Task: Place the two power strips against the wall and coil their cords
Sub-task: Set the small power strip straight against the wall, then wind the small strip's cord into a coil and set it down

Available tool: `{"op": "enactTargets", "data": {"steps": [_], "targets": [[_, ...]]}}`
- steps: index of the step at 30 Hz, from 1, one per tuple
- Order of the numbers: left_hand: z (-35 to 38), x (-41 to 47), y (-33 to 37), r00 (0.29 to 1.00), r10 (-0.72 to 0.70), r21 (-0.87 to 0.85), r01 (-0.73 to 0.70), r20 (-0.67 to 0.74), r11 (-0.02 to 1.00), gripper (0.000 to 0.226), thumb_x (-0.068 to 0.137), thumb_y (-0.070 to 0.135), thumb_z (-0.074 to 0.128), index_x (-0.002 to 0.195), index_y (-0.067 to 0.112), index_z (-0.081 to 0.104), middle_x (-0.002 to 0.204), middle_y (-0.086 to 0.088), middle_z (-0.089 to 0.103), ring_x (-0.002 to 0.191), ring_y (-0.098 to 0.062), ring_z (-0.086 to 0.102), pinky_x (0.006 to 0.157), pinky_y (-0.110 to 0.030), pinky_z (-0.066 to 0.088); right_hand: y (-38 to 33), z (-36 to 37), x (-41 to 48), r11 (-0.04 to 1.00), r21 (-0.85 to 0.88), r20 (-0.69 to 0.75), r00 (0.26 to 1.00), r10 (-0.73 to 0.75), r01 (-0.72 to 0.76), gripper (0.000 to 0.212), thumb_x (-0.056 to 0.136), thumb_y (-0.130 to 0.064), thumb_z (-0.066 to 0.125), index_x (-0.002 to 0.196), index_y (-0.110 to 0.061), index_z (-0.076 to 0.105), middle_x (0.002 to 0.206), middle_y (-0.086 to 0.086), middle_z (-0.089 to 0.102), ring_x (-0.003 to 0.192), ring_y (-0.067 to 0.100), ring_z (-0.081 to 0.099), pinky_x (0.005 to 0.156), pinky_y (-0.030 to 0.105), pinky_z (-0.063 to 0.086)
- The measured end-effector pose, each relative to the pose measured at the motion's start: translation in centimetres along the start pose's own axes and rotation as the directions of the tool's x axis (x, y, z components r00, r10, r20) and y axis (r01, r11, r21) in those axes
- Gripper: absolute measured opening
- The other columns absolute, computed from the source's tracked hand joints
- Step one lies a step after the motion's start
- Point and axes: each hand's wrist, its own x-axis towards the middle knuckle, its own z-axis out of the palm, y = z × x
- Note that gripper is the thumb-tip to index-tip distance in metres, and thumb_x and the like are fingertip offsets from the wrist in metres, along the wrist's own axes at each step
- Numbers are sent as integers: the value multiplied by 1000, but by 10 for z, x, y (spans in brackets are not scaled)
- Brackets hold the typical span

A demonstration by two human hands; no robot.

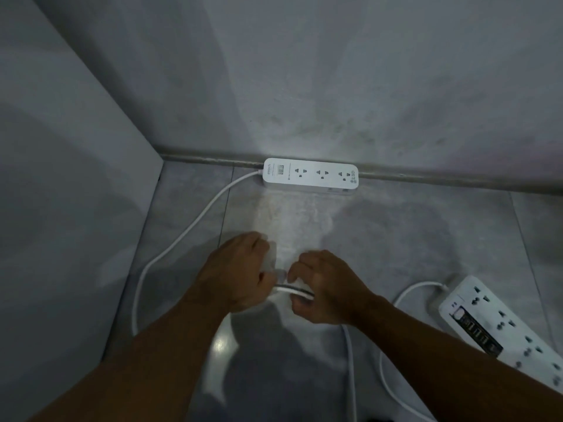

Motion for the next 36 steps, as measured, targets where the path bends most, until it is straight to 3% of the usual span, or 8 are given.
{"op": "enactTargets", "data": {"steps": [14, 17, 22, 26, 28, 30, 33, 36], "targets": [[-35, 51, 31, 965, -226, -728, 58, -135, 683, 46, 103, 44, 40, 69, 17, 55, 58, 5, 46, 54, -14, 43, 56, -26, 35, 21, -45, 44, 770, 459, -222, 782, 582, -443, 16, 97, -22, 64, 87, -10, 67, 60, 5, 64, 47, 17, 64, 46, 40, 56], [-68, 70, 27, 937, -320, -879, 34, -137, 475, 47, 96, 52, 42, 60, 24, 53, 50, 9, 41, 50, -16, 36, 63, -36, 33, 12, -52, 42, 563, 677, -134, 672, 728, -474, 23, 102, -23, 55, 89, -6, 64, 61, 11, 64, 49, 23, 65, 44, 36, 55], [-114, 86, 32, 887, -417, -962, -92, -197, 258, 41, 104, 40, 41, 69, 21, 48, 43, 12, 35, 38, -10, 32, 47, -26, 34, -23, -34, 39, -209, 831, 530, 617, 582, -516, 24, 105, -11, 43, 91, -1, 60, 85, 25, 69, 84, 36, 70, 88, 47, 59], [-128, 84, 30, 894, -386, -971, -173, -225, 166, 38, 105, 39, 39, 76, 16, 48, 45, 2, 33, 36, -16, 29, 43, -27, 42, -45, -26, 32, -431, 786, 616, 621, 485, -443, 19, 107, -19, 40, 103, -6, 53, 81, 23, 66, 83, 38, 70, 85, 50, 60], [-124, 80, 30, 905, -346, -964, -195, -249, 182, 36, 106, 36, 38, 80, 15, 50, 43, -1, 36, 34, -18, 29, 41, -26, 41, -38, -34, 37, -358, 861, 507, 560, 655, -360, 19, 107, -26, 40, 113, -9, 45, 72, 15, 59, 57, 24, 61, 59, 41, 59], [-116, 75, 29, 906, -337, -959, -190, -254, 213, 34, 106, 32, 38, 82, 14, 53, 41, -2, 41, 35, -19, 31, 39, -23, 36, -23, -50, 42, 20, 873, 272, 521, 809, -487, 17, 108, -33, 36, 114, -19, 42, 72, 7, 55, 45, 10, 46, 43, 26, 42], [-101, 71, 25, 921, -323, -960, -146, -220, 238, 35, 106, 30, 36, 83, 15, 57, 42, -4, 44, 37, -16, 34, 39, -21, 28, 2, -78, 42, 622, 419, -85, 654, 752, -661, 17, 108, -30, 34, 113, -29, 50, 80, -2, 61, 58, 8, 55, 52, 20, 40], [-86, 68, 25, 942, -275, -961, -121, -191, 250, 38, 107, 30, 34, 81, 15, 58, 42, -7, 45, 37, -15, 35, 40, -22, 28, 13, -101, 42, 747, 8, -82, 744, 663, -665, 26, 104, -20, 46, 117, -29, 67, 91, 0, 60, 76, 18, 60, 63, 24, 46]]}}
